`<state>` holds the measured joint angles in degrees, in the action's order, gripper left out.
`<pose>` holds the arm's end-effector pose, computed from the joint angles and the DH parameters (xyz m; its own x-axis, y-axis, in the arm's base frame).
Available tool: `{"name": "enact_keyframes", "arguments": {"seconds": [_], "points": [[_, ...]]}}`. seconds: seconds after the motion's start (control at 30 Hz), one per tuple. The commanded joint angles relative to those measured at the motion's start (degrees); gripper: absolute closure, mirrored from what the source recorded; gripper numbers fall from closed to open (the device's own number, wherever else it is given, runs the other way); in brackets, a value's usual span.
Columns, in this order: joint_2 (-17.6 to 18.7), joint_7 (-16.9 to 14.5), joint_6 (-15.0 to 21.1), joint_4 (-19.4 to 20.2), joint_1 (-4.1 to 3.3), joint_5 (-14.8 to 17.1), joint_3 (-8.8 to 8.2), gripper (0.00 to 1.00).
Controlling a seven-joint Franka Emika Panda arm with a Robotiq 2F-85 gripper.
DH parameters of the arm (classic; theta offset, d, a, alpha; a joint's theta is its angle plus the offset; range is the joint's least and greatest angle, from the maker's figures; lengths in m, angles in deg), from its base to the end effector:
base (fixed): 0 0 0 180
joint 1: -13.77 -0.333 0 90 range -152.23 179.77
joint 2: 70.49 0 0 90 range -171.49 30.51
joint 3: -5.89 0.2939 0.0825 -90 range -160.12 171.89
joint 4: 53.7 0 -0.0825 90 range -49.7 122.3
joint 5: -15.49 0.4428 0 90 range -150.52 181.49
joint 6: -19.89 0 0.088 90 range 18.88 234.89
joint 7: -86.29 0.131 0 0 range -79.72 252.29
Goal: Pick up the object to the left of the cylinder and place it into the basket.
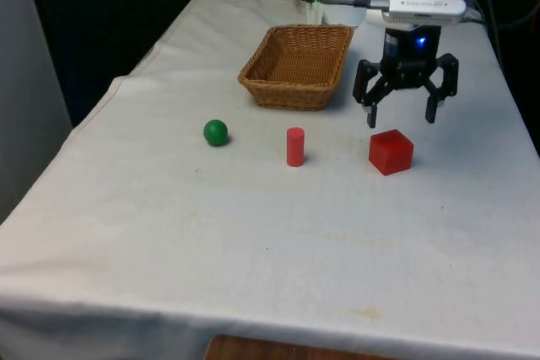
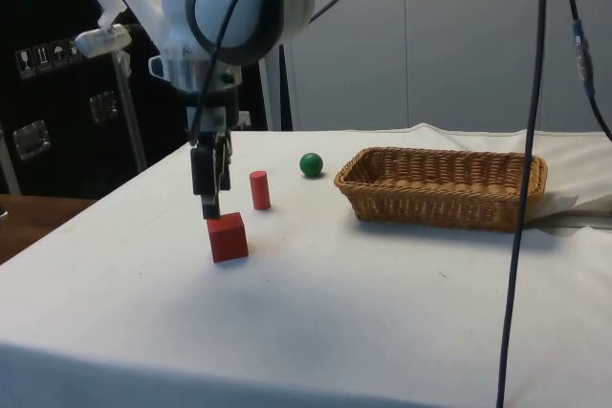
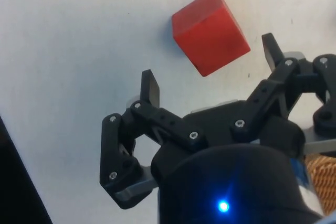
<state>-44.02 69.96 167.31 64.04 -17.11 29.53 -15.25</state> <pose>0.6246 0.0977 0.1422 0.9515 0.2933 0.0928 0.2909 -0.9560 0.0383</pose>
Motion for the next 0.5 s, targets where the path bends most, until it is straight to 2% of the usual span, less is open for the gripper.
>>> {"name": "enact_keyframes", "arguments": {"seconds": [0.0,0.03,0.33,0.37,0.4,0.47], "points": [[0.2,-0.6,0.1,0.0,0.00,0.2,0.00,0.00],[0.5,-2.3,1.0,0.0,0.63,1.4,0.97,0.00],[3.1,-6.2,3.4,-0.1,0.63,2.1,1.66,0.00],[3.1,-5.2,2.8,-0.1,0.06,1.3,0.74,0.00],[3.4,-6.5,3.7,-0.1,0.63,2.1,1.66,0.00],[3.9,-6.9,4.2,-0.1,0.63,2.1,1.66,0.00]]}}
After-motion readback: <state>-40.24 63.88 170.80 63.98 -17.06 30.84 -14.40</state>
